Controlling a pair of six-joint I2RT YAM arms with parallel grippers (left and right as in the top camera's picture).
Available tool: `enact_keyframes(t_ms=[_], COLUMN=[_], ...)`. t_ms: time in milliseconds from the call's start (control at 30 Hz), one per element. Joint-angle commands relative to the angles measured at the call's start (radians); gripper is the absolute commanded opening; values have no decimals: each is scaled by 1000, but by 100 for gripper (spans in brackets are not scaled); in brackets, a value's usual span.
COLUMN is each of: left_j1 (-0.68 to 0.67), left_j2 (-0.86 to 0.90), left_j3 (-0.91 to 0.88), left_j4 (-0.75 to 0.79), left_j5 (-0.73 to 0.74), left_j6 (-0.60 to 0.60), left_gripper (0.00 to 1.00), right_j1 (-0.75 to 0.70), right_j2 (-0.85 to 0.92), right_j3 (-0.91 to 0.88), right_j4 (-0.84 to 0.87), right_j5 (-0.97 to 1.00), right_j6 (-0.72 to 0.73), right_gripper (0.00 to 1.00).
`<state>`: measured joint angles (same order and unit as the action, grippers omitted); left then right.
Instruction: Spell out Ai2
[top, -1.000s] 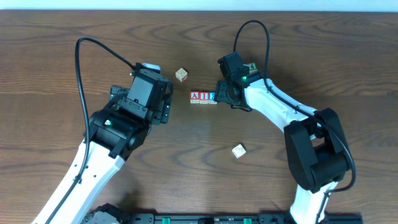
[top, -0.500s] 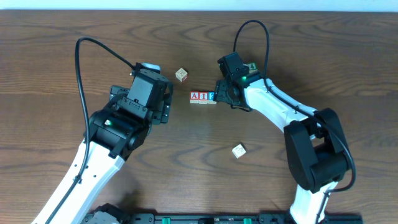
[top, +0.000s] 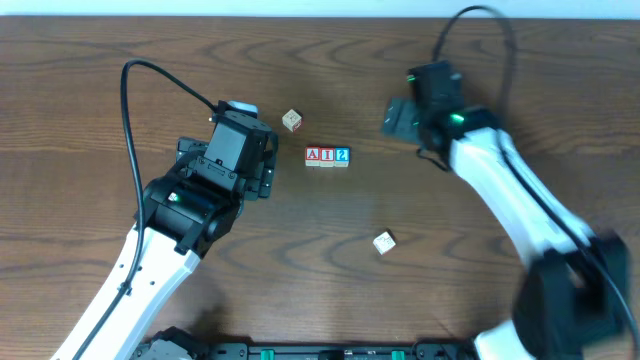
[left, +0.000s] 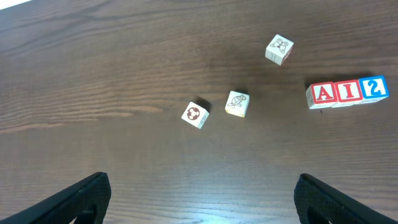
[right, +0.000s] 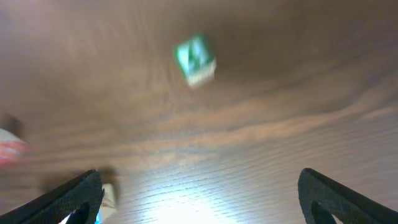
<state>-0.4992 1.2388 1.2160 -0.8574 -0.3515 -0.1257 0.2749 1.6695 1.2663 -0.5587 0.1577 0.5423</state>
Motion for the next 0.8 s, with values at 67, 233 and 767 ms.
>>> enact_keyframes(t_ms=[67, 233, 767], left_j1=[4, 4, 4], left_j2=[-1, -1, -1], left_j3=[-2, -2, -2], left_j4=[-3, -3, -3], left_j5=[-21, -21, -21], left_j6=[14, 14, 14], left_gripper=[95, 95, 95], right_j1=[-14, -14, -243], right_j2=[-264, -501, -998], right_j3=[-253, -543, -1022], right_j4=[231, 537, 932], right_j5=[22, -8, -369], right_j6=[-263, -587, -610], right_gripper=[99, 99, 99])
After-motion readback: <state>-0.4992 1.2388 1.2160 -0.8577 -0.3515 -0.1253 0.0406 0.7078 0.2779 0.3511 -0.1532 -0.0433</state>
